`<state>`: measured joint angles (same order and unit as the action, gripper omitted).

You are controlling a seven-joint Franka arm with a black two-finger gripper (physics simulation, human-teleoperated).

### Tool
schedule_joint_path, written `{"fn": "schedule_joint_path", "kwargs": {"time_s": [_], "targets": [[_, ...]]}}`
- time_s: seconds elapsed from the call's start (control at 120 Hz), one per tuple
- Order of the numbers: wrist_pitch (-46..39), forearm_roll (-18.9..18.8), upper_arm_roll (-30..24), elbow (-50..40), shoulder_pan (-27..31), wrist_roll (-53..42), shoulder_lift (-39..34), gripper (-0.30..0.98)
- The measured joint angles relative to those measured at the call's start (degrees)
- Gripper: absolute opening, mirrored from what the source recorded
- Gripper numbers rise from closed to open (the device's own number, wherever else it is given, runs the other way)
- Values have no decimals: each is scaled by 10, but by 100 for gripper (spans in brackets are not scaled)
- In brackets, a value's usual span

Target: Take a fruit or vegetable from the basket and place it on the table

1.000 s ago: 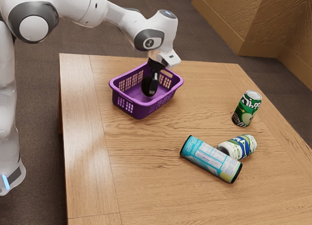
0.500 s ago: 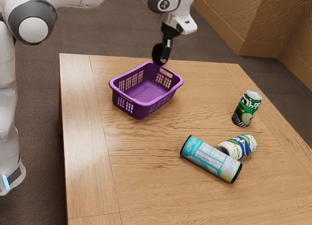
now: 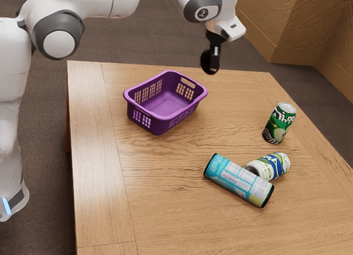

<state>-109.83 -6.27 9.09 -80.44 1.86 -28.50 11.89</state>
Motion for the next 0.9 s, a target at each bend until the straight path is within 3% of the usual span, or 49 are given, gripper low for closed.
{"fn": "schedule_joint_path", "kwargs": {"time_s": [0.067,0.183,0.258,0.517,0.9], "targets": [[-48,17,-20,1,10,1,15,28],[-126,36,-173,-1,119,5,31,30],[-170,42,-219,1,156,7,50,30],[-256,46,-234,74,181,19,160,29],[-286,46,-271,233,207,31,361,31]]}}
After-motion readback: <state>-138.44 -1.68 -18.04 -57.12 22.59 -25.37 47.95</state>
